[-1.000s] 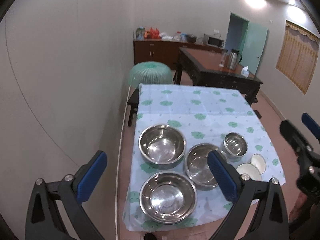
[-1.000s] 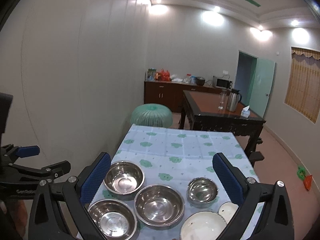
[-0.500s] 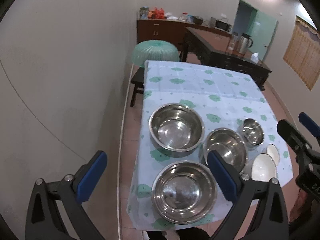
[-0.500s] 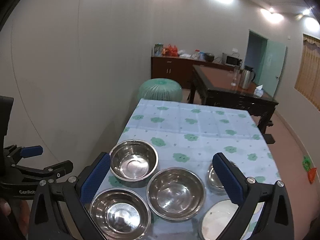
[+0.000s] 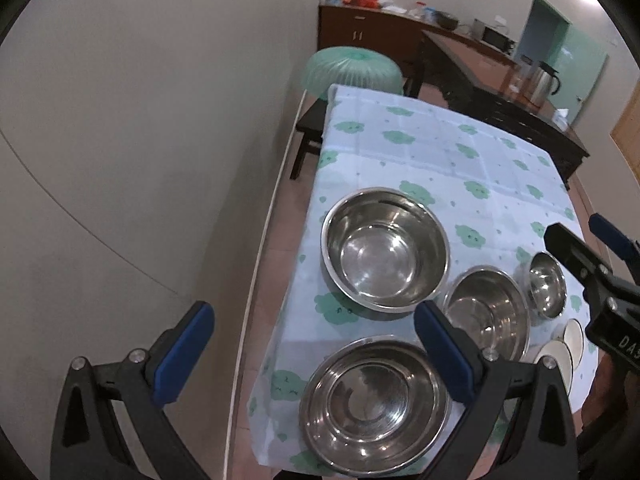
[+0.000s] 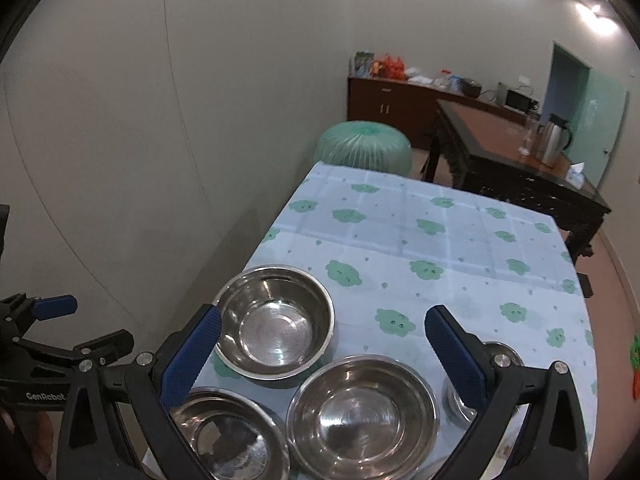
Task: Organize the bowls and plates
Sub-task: 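Move both grippers to the large steel bowl and close on its rim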
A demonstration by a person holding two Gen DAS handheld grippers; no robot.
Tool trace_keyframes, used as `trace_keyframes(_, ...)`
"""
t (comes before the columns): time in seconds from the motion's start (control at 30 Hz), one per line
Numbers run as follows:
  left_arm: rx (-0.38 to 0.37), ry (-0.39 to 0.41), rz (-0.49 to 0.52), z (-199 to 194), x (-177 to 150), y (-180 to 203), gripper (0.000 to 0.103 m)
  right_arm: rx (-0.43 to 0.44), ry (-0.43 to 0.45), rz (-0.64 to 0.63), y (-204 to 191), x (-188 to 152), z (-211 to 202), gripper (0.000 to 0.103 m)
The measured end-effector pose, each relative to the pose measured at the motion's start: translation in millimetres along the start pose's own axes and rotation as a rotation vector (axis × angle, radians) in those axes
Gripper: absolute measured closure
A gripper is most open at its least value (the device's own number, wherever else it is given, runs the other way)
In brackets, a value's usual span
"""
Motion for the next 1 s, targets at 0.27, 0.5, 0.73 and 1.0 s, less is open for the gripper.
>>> trace_keyframes(0.27,0.037,-0.058,-0.022,32.6,4.4,1.7,0.004,0.053,-0.079,-0.024,2.8,-4.6,39.5,0.001)
trace_keyframes(0.5,0.057,-0.116,-0.034,63.9,4.7,-2.9,0.007,0.084,-0.152,-0.035,4.8,-14.2,76.2,0.002)
trace_keyframes(0.73,0.073,-0.166,-0.045,96.9,6.2,-5.3,0.013,0.103,-0.23,-0.04,6.4,-28.3,113.4,0.01)
trace_keyframes(1.0,0.062,-0.224,-0.051,127.1,6.1,-2.1,0.03,0.143,-0.312,-0.054,2.7,-43.3,149.4,0.028)
Point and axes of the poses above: each gripper's, at about its wrist camera, not at the fingertips, and z roughly the way its jaws point, y to its right, x to its top, the point moved 10 cm from there along z, roughly the way its jaws point
